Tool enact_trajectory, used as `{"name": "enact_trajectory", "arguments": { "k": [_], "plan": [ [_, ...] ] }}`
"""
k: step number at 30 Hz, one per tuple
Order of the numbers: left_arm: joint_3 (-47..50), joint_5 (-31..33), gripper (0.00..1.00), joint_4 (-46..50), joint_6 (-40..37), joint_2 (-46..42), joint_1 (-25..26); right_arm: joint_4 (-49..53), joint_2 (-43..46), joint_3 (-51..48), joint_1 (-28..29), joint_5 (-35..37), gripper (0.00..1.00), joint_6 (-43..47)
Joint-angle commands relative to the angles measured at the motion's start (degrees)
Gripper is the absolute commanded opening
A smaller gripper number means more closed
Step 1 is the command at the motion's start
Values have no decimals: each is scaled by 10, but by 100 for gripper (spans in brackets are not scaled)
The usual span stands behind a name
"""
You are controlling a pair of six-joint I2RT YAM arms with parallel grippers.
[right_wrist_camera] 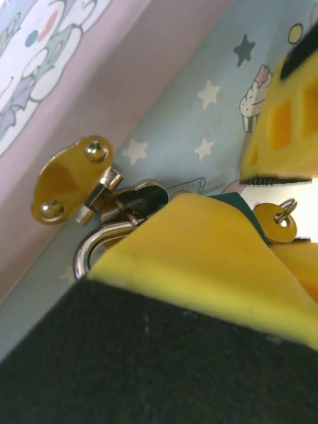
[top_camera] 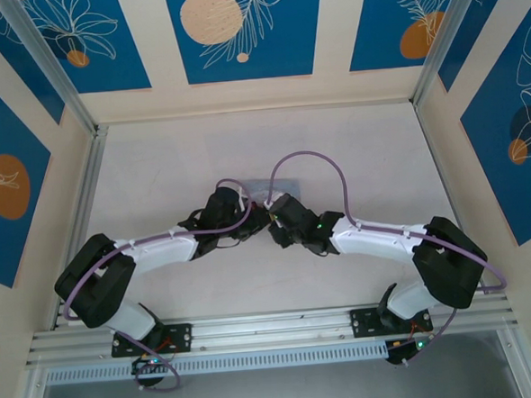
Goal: Unlock the padlock with the key
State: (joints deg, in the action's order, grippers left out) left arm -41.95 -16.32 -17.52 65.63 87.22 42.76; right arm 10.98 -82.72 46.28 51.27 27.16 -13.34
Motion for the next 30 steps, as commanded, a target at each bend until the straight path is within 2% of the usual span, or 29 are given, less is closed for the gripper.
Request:
{"name": "enact_trajectory", "arguments": {
  "k": [1, 6, 11, 13, 19, 20, 23, 25, 30],
  "plan": [
    [-16, -17, 0, -13, 0, -2, -2, -8, 4, 19, -8, 0, 18, -9],
    [-14, -16, 0, -14, 0, -4, -1, -21, 34, 5, -34, -82, 2, -23],
    [-9, -16, 0, -17, 0, -4, -2, -82, 78, -36, -110, -323, 0, -60],
    [-6, -14, 0, -18, 1, -4, -2, -97, 84, -44, -133, -385, 0, -77],
    [-5, -13, 0, -19, 2, -1, -2, -98, 83, -45, -156, -418, 0, -92],
    [-5, -12, 0, -18, 3, -1, -2, -96, 83, -45, -158, -420, 3, -93],
    [-6, -10, 0, -16, 3, 0, -1, -84, 90, -47, -162, -407, 41, -95],
    [-5, -9, 0, -15, 3, 1, -1, -78, 106, -55, -167, -404, 55, -101],
    [0, -5, 0, -18, -1, 7, -2, -88, 176, -101, -185, -374, 61, -157]
  ]
}}
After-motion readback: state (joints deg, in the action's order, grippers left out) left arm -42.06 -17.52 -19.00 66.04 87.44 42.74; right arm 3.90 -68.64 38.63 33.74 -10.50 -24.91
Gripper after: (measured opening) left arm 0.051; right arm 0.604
